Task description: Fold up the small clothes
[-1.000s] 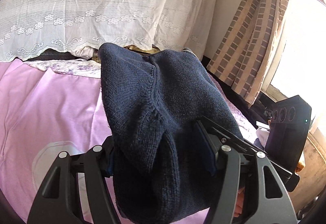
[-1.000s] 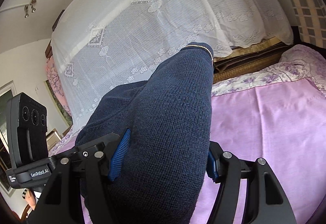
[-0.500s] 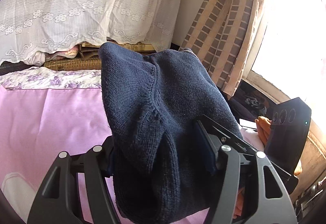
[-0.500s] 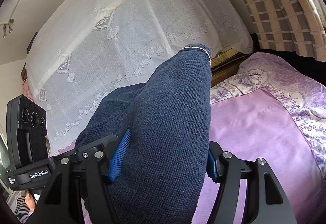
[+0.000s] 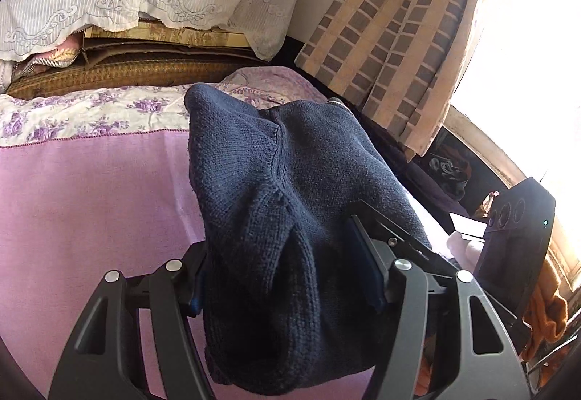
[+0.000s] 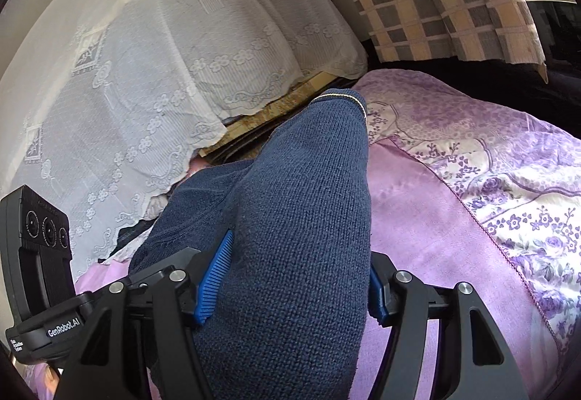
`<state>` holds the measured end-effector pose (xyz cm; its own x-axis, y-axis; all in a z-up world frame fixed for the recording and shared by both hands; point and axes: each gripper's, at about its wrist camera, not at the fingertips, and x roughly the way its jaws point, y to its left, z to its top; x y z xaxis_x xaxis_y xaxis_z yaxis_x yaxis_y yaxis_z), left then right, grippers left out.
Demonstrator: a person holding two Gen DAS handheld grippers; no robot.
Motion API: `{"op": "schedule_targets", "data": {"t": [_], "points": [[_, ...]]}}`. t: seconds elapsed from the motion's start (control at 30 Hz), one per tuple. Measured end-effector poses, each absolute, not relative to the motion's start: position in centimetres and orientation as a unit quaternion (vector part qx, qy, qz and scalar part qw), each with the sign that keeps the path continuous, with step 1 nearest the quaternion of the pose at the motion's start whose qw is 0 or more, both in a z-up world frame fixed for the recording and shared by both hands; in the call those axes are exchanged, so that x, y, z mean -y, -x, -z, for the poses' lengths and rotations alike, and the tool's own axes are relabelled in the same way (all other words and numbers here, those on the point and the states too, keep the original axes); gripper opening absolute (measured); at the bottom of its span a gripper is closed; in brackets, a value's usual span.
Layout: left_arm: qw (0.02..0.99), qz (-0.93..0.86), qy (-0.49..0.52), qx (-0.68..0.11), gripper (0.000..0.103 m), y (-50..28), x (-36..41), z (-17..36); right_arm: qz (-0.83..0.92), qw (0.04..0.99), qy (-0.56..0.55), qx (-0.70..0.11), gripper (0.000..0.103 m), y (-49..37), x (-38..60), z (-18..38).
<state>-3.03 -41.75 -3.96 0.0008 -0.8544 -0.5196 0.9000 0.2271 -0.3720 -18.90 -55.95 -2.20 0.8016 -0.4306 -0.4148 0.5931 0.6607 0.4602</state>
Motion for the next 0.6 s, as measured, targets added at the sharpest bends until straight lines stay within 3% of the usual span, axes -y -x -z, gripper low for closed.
{"op": "schedule_targets", "data": {"t": [0.27, 0.3, 0.33, 0.43, 0.6], "points": [[0.726, 0.571, -0.054, -0.38, 0.063, -0.3, 42.7, 8.4, 0.286, 0.87, -0.324, -0.239, 0.065, 14.3, 57.4, 6.2], [0.732, 0.553, -0.077, -0.391, 0.068, -0.4, 43.3, 9.3, 0.281, 0.861, -0.348, -0.244, 0.066, 14.4, 58.0, 6.9], [0.736, 0.539, -0.09, -0.399, 0.08, -0.5, 43.6, 10.1, 0.274, 0.854, -0.371, -0.239, 0.069, 14.8, 58.5, 7.3], [0.761, 0.516, -0.105, -0.38, 0.09, -0.1, 43.2, 9.6, 0.28, 0.852, -0.368, -0.244, 0.076, 14.8, 58.2, 7.5], [0.789, 0.492, -0.126, -0.347, 0.096, 1.0, 42.2, 9.1, 0.303, 0.86, -0.344, -0.222, 0.077, 15.8, 57.4, 6.3]]}}
